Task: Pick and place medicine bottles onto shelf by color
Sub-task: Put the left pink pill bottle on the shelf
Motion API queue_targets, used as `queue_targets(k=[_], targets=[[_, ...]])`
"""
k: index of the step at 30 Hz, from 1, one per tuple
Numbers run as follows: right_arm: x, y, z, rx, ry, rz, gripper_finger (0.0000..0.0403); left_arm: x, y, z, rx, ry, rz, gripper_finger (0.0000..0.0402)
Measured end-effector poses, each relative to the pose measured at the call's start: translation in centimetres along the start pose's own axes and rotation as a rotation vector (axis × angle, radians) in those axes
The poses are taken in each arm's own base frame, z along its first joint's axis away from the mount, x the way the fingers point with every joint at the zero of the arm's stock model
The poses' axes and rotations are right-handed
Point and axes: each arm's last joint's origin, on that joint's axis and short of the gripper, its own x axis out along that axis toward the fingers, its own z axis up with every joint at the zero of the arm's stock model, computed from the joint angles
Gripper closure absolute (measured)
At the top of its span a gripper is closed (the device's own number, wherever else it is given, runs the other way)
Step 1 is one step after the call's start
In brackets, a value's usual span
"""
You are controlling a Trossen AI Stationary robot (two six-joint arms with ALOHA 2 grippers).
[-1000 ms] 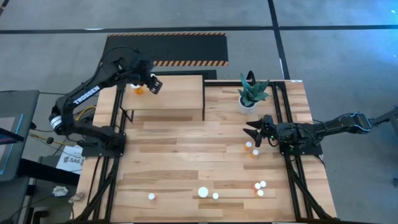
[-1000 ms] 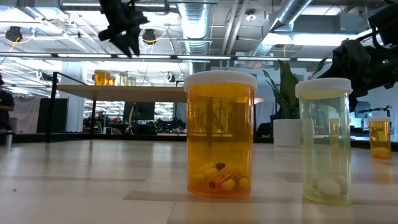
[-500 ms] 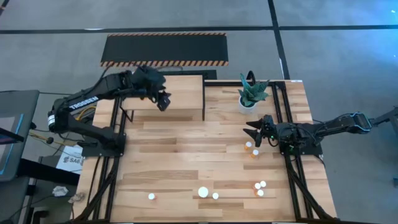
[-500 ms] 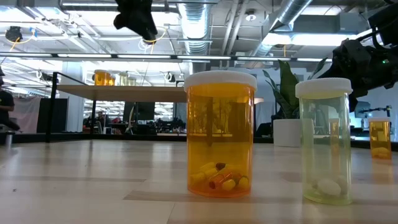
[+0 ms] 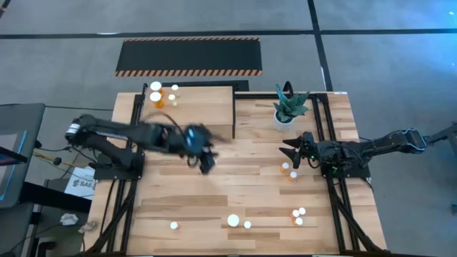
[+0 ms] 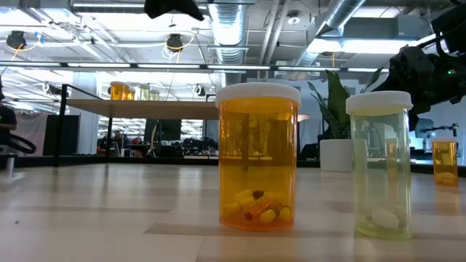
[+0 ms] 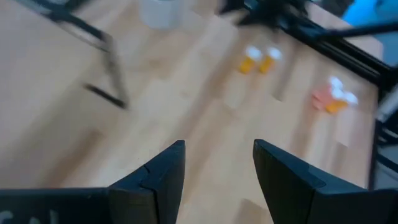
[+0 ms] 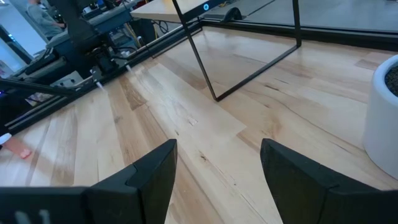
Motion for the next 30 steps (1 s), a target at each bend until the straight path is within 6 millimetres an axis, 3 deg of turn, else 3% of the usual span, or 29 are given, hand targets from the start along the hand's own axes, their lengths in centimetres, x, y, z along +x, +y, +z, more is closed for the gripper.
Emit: queue_targets(k=[7, 12, 21, 30], targets=[[0.0, 0.0, 0.0, 0.000, 0.000, 0.000, 0.0147, 3.5, -5.4, -4.4, -0.057, 0.050, -0.002, 0.0226], [0.0, 0.0, 0.0, 0.000, 0.000, 0.000, 0.0147, 3.7, -8.0, -7.4, -0.145, 0.109, -0.031, 0.0222], [0.0, 0.0, 0.0, 0.000, 0.000, 0.000, 0.0147, 0.6, -9.8, -12.7, -0.376, 0.267, 0.052, 0.0192], [0.0, 0.0, 0.0, 0.000, 0.000, 0.000, 0.0147, -4.1, -11.0, -19.0, -0.422, 0.343, 0.144, 0.0186]])
